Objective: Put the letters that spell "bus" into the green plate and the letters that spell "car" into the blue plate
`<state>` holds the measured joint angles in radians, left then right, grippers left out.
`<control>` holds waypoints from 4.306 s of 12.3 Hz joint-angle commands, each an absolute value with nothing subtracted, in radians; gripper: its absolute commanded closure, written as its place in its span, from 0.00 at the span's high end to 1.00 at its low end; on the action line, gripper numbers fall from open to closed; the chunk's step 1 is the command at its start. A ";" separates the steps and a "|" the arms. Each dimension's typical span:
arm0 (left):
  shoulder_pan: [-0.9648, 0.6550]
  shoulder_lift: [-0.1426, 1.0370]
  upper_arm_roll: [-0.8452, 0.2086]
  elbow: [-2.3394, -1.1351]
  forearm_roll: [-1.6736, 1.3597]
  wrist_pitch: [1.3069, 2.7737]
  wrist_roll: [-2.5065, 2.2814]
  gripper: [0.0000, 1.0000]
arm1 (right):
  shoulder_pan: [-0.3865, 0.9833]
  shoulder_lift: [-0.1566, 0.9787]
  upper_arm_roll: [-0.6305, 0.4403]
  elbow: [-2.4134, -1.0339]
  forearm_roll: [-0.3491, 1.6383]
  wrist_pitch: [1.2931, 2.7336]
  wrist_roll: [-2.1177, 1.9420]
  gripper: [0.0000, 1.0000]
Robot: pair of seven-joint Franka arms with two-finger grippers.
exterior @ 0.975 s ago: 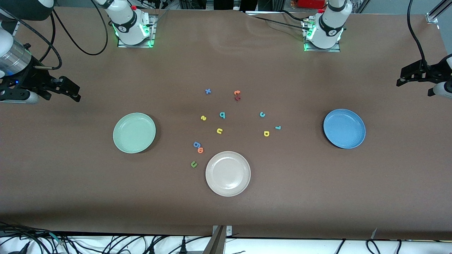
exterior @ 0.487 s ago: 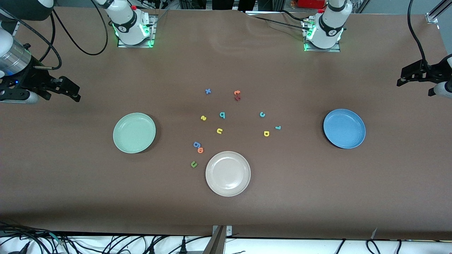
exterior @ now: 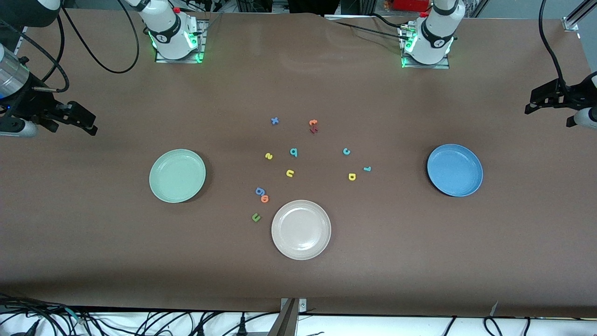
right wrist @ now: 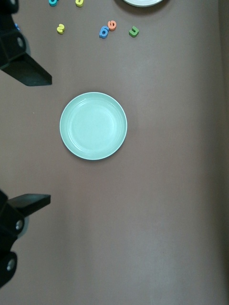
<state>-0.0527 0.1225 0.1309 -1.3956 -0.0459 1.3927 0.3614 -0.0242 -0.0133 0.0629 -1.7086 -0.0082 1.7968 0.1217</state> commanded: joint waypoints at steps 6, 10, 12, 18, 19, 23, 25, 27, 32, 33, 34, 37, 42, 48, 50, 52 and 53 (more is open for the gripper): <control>-0.048 0.115 0.132 -1.385 -0.026 1.396 0.367 1.00 | -0.026 -0.028 0.069 -1.680 0.006 1.737 0.124 1.00; -0.046 0.112 0.132 -1.390 -0.026 1.399 0.367 1.00 | -0.025 -0.006 0.071 -1.611 0.022 1.707 0.123 1.00; -0.040 0.110 0.132 -1.388 -0.025 1.397 0.367 1.00 | -0.025 0.003 0.071 -1.589 0.025 1.701 0.129 1.00; -0.038 0.086 0.132 -1.425 -0.025 1.427 0.367 1.00 | -0.025 0.002 0.071 -1.597 0.021 1.686 0.138 1.00; -0.038 0.086 0.132 -1.425 -0.025 1.427 0.367 1.00 | -0.025 0.002 0.071 -1.597 0.021 1.686 0.138 1.00; -0.040 0.086 0.132 -1.425 -0.026 1.427 0.367 1.00 | -0.025 -0.008 0.072 -1.601 0.038 1.612 0.144 1.00; -0.041 0.090 0.132 -1.416 -0.025 1.427 0.367 1.00 | -0.023 0.003 0.074 -1.614 0.076 1.672 0.143 1.00; -0.038 0.100 0.132 -1.410 -0.038 1.428 0.367 1.00 | -0.023 0.006 0.074 -1.637 0.150 1.713 0.143 1.00; -0.063 0.051 0.115 -1.599 -0.043 1.650 0.367 1.00 | 0.081 0.035 0.075 -1.640 0.155 1.793 0.187 1.00; -0.067 0.037 0.091 -1.674 -0.043 1.742 0.365 1.00 | 0.128 0.041 0.075 -1.640 0.141 1.810 0.192 1.00; -0.071 0.035 0.069 -1.727 -0.043 1.815 0.365 1.00 | 0.184 0.060 0.075 -1.638 0.100 1.815 0.216 1.00; -0.129 0.044 0.064 -1.860 -0.040 1.962 0.365 1.00 | 0.326 0.141 0.075 -1.637 -0.063 1.804 0.244 1.00; -0.149 0.118 0.072 -1.885 -0.031 2.072 0.404 1.00 | 0.485 0.313 0.075 -1.637 -0.054 1.859 0.446 1.00; -0.280 0.283 0.068 -1.918 -0.043 2.083 0.180 1.00 | 0.543 0.452 0.072 -1.635 -0.064 2.017 0.606 0.99; -0.317 0.365 0.063 -1.916 -0.044 2.155 0.154 1.00 | 0.531 0.491 0.068 -1.631 -0.063 2.052 0.623 0.99; -0.383 0.446 0.063 -1.919 -0.046 2.282 0.027 1.00 | 0.537 0.544 0.067 -1.629 -0.064 2.147 0.664 0.99; -0.402 0.471 0.049 -1.919 -0.046 2.317 -0.030 1.00 | 0.543 0.566 0.067 -1.629 -0.066 2.182 0.685 0.99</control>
<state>-0.3618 0.4214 0.0512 -1.9341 -0.0460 2.2607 0.0612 0.5354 0.5226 0.0614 -1.6481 -0.0474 2.1287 0.6330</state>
